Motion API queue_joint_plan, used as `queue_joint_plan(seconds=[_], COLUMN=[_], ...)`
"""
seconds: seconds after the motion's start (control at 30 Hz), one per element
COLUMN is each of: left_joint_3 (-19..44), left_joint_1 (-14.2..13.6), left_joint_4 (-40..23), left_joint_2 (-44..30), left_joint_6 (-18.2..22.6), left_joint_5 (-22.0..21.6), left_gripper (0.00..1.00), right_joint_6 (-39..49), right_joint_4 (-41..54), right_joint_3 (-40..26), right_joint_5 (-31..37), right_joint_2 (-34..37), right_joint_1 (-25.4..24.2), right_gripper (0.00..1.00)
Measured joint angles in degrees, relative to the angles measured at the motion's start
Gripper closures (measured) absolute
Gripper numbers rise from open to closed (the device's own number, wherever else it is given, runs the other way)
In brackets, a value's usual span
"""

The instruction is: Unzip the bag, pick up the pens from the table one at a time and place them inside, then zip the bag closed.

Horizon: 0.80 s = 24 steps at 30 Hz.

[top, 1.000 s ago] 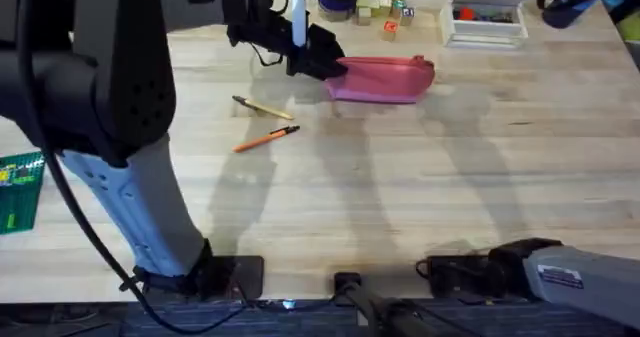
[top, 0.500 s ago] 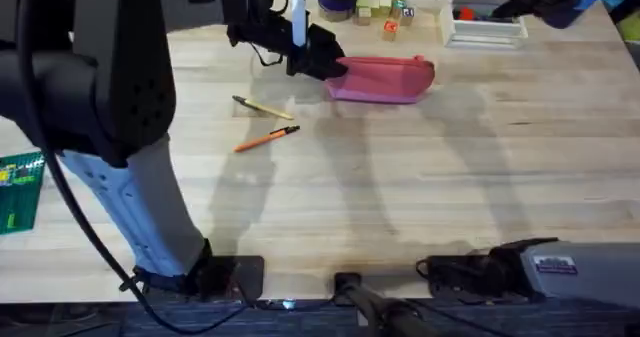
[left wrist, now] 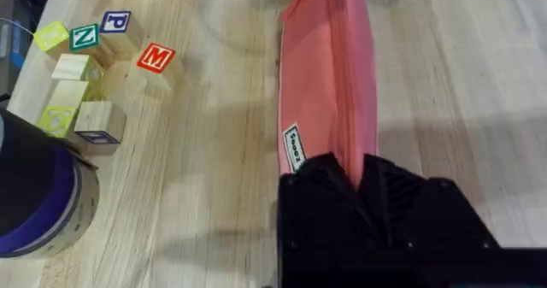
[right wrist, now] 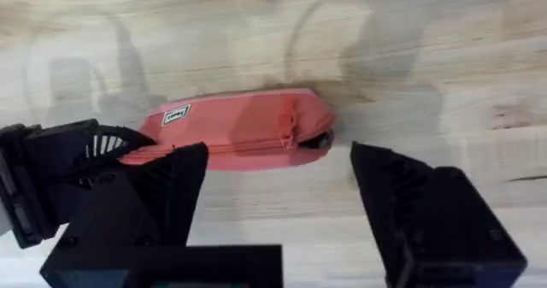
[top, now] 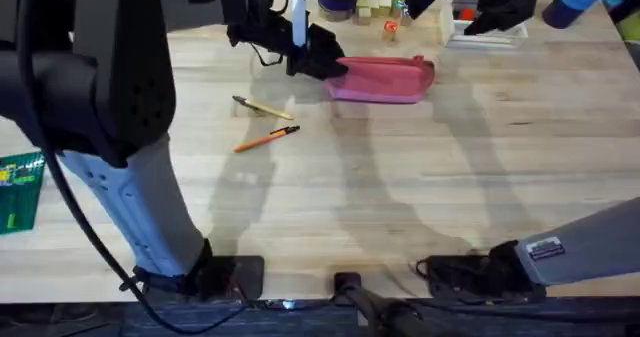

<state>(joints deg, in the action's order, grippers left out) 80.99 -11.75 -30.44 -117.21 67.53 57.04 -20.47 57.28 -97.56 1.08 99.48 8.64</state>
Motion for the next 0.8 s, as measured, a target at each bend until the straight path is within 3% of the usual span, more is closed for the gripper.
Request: queue_joint_plan(seconds=[0.27,0.8], left_joint_3=[0.0,0.0], left_joint_1=[0.0,0.0], left_joint_4=[0.0,0.0], left_joint_2=[0.0,0.0], left_joint_6=[0.0,0.0], left_joint_5=[0.0,0.0], left_gripper=[0.958,0.959], right_joint_6=[0.2,0.13], right_joint_4=[0.74,2.16], right_joint_3=[-0.13,-0.13], right_joint_5=[-0.55,-0.98], right_joint_2=[0.84,10.49], right_joint_1=[0.01,0.02], right_gripper=[0.006,0.006])
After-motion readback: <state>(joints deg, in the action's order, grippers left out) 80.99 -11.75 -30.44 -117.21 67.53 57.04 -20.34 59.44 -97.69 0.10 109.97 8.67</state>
